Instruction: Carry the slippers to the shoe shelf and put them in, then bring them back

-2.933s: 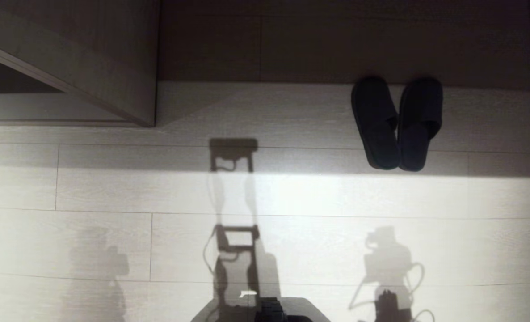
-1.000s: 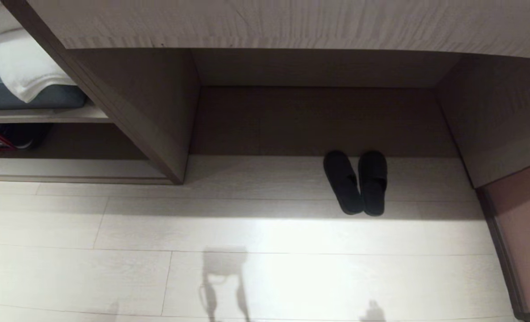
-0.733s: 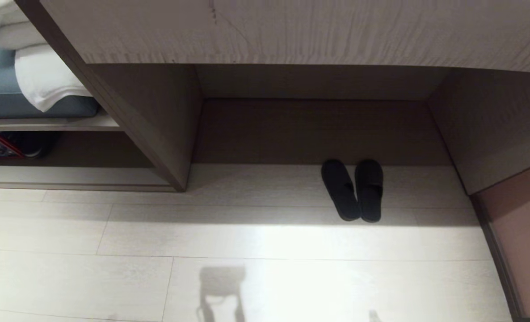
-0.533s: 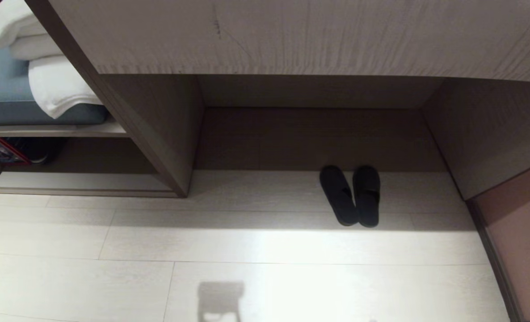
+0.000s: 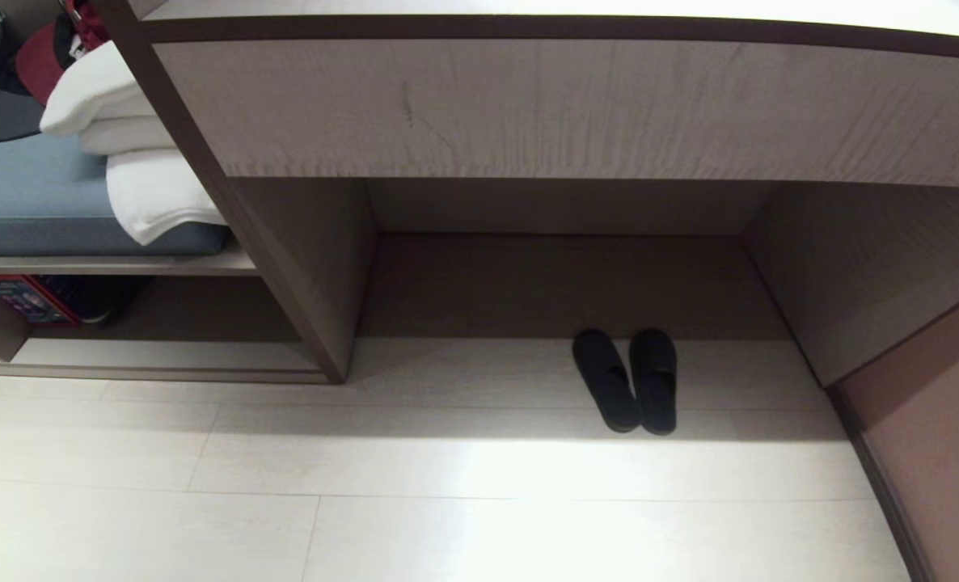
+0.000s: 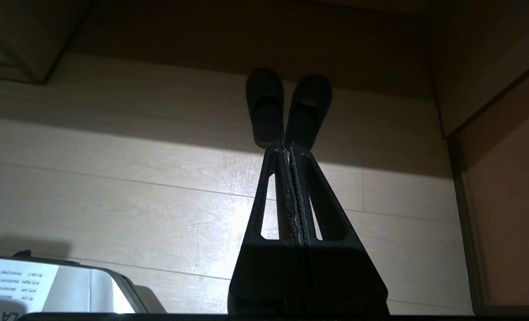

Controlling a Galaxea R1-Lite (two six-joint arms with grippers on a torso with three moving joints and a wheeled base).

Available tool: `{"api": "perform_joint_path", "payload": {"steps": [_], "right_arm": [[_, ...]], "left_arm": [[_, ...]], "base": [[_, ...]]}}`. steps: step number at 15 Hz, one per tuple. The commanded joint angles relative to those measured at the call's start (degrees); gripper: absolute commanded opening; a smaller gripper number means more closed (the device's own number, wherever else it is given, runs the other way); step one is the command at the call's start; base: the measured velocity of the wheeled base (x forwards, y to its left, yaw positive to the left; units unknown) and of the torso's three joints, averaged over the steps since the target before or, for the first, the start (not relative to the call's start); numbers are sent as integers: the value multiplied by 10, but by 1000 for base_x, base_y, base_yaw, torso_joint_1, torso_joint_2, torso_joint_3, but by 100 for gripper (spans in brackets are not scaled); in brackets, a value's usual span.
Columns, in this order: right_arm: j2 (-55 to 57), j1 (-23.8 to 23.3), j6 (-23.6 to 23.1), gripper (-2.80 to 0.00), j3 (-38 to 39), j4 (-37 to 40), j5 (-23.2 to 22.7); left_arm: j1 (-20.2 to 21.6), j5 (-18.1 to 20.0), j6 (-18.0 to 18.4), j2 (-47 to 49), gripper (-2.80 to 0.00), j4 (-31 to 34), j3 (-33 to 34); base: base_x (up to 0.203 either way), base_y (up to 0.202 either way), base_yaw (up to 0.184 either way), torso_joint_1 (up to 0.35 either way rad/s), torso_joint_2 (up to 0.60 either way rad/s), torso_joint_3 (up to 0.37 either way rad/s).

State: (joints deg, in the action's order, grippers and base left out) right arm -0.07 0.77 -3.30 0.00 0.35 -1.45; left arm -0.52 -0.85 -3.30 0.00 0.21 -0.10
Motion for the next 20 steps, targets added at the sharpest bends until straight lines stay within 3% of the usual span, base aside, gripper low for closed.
{"api": "perform_joint_path", "payload": {"steps": [1, 20], "right_arm": [[0, 0, 0, -280, 1, 0, 0], [0, 0, 0, -280, 0, 0, 0]], "left_arm": [[0, 0, 0, 1, -280, 0, 0], [0, 0, 0, 1, -280, 0, 0]], "base": [[0, 0, 0, 11, -2, 203], [0, 0, 0, 3, 2, 203]]}}
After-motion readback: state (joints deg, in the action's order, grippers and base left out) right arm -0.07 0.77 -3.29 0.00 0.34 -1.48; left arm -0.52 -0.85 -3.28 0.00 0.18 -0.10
